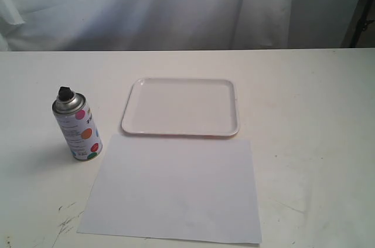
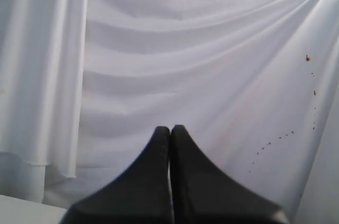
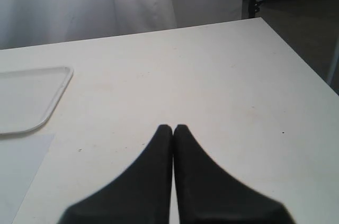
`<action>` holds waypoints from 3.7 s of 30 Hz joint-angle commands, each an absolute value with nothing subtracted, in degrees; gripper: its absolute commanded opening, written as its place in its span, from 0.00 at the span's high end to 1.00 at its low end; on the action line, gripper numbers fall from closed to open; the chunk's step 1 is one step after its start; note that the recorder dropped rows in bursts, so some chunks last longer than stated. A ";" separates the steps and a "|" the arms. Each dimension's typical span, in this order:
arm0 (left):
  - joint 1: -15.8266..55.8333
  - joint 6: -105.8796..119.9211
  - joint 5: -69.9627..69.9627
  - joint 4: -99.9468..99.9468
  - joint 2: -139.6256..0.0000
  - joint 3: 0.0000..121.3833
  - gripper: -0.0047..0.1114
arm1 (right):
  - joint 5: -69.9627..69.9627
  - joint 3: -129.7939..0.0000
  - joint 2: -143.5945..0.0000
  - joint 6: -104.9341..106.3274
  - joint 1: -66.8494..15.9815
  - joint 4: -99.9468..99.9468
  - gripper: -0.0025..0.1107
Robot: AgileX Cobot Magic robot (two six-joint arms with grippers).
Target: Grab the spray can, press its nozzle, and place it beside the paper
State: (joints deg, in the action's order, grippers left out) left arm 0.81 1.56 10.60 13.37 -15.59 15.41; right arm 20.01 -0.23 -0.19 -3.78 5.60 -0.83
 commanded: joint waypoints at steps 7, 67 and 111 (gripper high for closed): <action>1.20 2.93 -5.10 11.02 -47.27 43.31 0.96 | 19.83 0.00 0.00 -3.33 5.87 -0.91 0.98; 1.20 -17.18 29.60 -12.61 -72.83 13.63 0.96 | 19.83 0.00 0.00 -3.17 5.87 -0.91 0.98; 1.20 -12.82 42.61 -32.28 -85.24 17.07 0.18 | 19.83 0.00 0.00 -3.47 5.87 -1.13 0.98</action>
